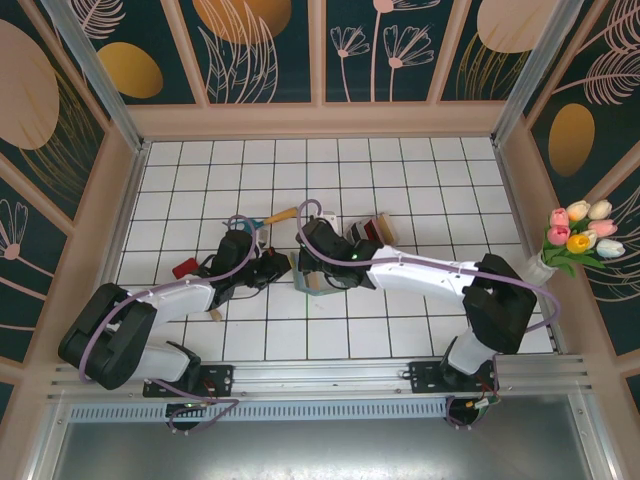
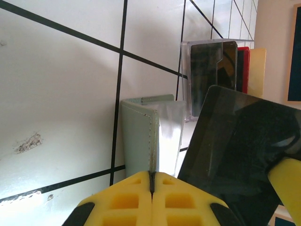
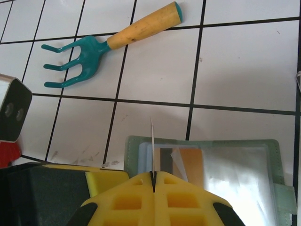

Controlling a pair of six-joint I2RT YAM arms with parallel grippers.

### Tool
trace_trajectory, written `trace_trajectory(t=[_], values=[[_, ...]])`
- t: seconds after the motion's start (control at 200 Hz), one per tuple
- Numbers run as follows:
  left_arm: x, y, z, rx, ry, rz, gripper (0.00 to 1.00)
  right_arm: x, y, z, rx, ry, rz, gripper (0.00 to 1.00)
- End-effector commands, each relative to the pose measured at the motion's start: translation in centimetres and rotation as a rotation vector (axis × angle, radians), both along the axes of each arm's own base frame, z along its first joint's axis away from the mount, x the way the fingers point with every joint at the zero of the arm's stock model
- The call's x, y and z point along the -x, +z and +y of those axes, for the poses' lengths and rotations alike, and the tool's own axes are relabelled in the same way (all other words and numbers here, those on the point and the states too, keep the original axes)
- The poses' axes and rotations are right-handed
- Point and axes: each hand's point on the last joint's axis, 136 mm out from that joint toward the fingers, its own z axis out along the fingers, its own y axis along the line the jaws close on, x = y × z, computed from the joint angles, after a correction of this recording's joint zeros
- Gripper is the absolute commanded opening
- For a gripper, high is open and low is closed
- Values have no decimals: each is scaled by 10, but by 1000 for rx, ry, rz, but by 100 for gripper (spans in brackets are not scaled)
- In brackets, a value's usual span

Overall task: Put the credit cards into the card holder
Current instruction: Flip over the card slot in the card holder.

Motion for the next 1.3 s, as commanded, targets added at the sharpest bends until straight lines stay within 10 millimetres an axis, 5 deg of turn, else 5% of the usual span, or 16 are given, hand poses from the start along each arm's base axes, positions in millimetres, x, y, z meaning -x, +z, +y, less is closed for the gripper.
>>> trace_trajectory(t=[0.0, 0.31, 0.706, 1.291], values=[[-2, 14, -6, 40, -8, -37, 0, -4, 9, 14, -25, -20, -25, 0], [-3, 14, -6, 42, -7, -37, 0, -4, -3, 11, 99, -35, -45, 0], [0, 9, -3, 25, -1, -30, 0, 0, 25, 19, 57, 16, -79, 0], [-1, 11, -3, 29, -1, -32, 0, 0, 16, 14, 111, 11, -80, 0]])
